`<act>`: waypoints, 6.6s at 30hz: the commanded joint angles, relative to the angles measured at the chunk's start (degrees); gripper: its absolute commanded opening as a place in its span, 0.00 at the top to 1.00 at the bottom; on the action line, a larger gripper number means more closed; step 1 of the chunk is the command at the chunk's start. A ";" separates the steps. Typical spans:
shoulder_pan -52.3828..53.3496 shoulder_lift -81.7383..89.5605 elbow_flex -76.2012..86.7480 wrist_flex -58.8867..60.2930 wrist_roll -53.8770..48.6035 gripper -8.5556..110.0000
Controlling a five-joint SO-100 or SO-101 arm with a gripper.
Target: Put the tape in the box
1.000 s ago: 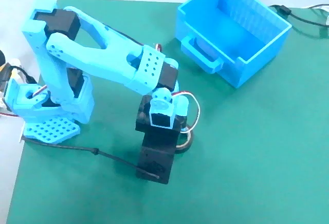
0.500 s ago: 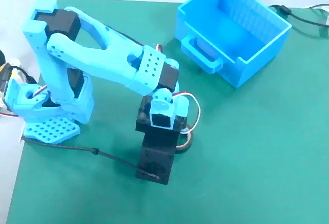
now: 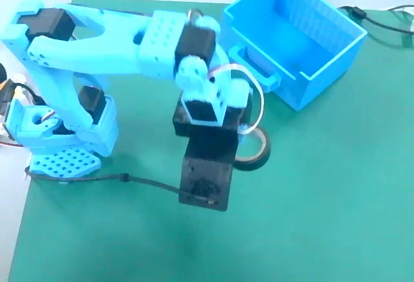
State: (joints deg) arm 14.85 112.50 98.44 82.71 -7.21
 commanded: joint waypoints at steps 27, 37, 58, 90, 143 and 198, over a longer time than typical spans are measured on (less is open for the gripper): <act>-32.17 -19.69 -42.45 -0.44 5.45 0.93; -39.81 -26.46 -42.45 -11.34 5.45 0.93; -42.19 -38.50 -42.45 -20.74 5.89 0.93; -43.07 -40.78 -42.45 -21.01 7.38 0.69; -7.82 26.98 -3.43 -1.05 4.48 0.70; 0.79 74.97 74.18 -24.43 4.22 0.93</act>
State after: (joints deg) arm 14.94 182.37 171.91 55.46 -2.37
